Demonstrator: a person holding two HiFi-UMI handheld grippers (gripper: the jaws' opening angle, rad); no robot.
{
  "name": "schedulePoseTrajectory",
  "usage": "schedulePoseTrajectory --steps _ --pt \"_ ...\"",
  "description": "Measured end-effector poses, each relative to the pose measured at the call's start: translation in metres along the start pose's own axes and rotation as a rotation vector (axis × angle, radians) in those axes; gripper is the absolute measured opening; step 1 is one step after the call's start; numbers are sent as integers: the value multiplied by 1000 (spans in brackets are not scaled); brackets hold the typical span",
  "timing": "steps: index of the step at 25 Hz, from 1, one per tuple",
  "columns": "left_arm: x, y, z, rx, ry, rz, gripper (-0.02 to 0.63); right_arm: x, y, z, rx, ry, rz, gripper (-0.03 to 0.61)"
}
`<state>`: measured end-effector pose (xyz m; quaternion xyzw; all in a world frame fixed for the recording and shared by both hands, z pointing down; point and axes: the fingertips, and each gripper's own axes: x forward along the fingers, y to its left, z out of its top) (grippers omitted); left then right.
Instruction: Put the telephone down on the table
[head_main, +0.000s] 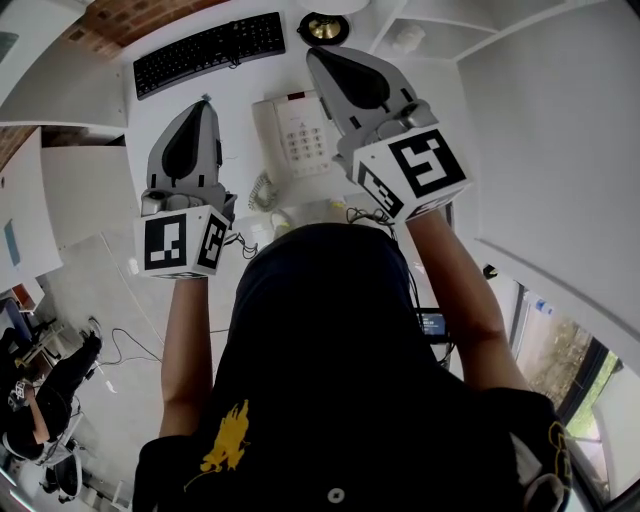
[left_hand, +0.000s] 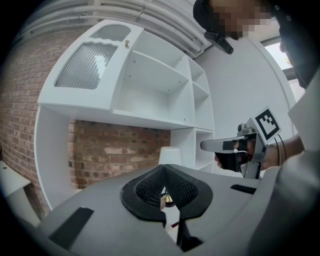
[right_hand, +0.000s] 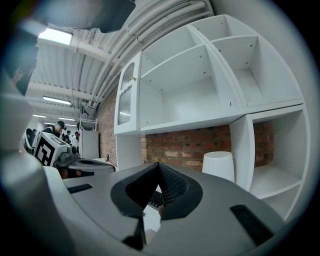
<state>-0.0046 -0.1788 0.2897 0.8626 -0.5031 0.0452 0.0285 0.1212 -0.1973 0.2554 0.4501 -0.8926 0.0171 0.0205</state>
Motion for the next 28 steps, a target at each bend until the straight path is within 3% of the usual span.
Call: schedulePoseTrajectory --steps 24,28 --pt "-2 -6 1 24 1 -5 17 -5 3 -3 -10 7 -4 -5" --pt "12 -1 14 39 -16 -15 17 4 -8 9 -23 -13 -13 -5"
